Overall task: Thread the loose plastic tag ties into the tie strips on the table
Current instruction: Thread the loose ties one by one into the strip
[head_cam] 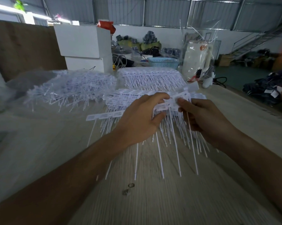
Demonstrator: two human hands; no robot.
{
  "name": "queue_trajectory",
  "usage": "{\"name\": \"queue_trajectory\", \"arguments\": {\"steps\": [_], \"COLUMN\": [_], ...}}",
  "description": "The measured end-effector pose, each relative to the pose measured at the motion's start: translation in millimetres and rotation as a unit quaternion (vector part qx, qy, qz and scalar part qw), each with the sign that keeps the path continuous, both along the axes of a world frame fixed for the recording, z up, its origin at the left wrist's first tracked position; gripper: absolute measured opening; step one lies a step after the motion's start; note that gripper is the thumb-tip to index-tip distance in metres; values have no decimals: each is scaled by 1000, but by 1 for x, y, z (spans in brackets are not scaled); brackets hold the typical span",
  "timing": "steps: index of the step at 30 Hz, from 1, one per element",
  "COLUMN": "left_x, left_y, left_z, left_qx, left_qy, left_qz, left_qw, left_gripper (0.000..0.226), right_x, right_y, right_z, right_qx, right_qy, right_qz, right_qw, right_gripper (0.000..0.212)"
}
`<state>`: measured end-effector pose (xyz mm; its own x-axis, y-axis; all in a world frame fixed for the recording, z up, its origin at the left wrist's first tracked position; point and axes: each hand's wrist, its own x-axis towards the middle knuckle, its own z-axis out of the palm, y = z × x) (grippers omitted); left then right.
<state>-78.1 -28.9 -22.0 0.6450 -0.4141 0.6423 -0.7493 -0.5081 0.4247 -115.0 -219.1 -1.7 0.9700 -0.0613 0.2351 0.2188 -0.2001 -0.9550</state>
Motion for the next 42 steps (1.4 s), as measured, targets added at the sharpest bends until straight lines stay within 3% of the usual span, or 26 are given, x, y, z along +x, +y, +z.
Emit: {"name": "queue_trajectory", "arguments": {"steps": [5, 9, 15, 17, 20, 23, 28, 35, 39, 42], "left_x": [1, 5, 9, 7, 6, 6, 10, 18, 18, 13], "left_y": [1, 3, 3, 3, 3, 1, 4, 10, 13, 9], "left_z": [0, 0, -1, 0, 1, 0, -3, -7, -7, -5], "left_qx": [11, 16, -23, -42, -72, -82, -53, 32, 103, 85], "left_qy": [-63, -43, 0, 3, 8, -4, -45, -86, -79, -76], "left_qz": [29, 0, -43, -54, -63, -55, -39, -6, 27, 27], "left_qw": [998, 999, 999, 998, 995, 995, 997, 996, 991, 993], "left_gripper": [27, 21, 18, 16, 19, 22, 23, 24, 40, 30], "right_x": [0, 1, 0, 0, -1, 1, 2, 0, -2, -1], "right_y": [1, -2, -3, -3, -2, -7, -9, -7, -7, -7], "right_z": [-4, -4, -4, -3, 1, -1, -1, 0, 1, 1], "right_qx": [-87, -189, -353, -327, -202, -165, -197, -238, -263, -262], "right_qy": [-77, -167, -258, -248, -179, -122, -100, -112, -107, -110], "right_qz": [6, -9, -38, -31, -3, 23, 25, 21, 15, 20], "right_qw": [993, 968, 899, 911, 963, 979, 975, 964, 959, 959], "right_gripper": [37, 37, 38, 36, 22, 19, 36, 35, 31, 33]}}
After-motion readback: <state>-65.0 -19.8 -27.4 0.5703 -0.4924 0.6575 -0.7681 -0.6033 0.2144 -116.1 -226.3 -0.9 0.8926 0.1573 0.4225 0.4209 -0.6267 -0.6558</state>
